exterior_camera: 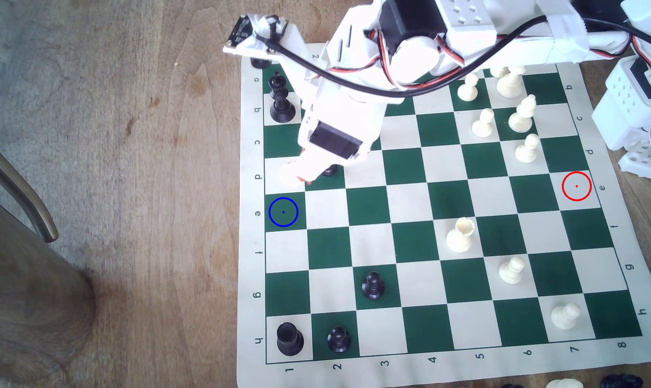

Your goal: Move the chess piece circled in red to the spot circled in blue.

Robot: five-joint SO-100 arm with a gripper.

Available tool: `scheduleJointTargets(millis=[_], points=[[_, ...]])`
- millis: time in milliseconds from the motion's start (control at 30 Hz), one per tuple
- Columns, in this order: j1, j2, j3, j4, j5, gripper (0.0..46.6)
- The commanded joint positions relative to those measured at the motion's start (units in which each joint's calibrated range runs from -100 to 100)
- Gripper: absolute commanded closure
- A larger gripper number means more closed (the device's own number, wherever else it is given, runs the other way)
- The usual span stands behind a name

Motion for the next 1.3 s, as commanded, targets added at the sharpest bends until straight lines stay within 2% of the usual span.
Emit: scheduleJointTargets(millis=[0, 133, 233, 300, 367, 433, 800, 1267], points=[[0.09, 0.10, -3.99, -5.31, 0.93, 46.4], [0.32, 2.48, -3.99, -8.58, 1.66, 46.4], [-0.15, 4.35, -3.99, -8.67, 4.00, 46.4], [-0.31, 5.36, -3.99, -6.95, 6.59, 46.3], [-0.23, 6.21, -3.99, -6.04, 7.72, 45.3], [0.09, 7.06, -4.08, -6.13, 8.01, 43.6], [0.71, 8.85, -4.71, -8.50, 8.69, 44.4], [0.95, 8.85, -4.08, -3.51, 8.79, 44.8]])
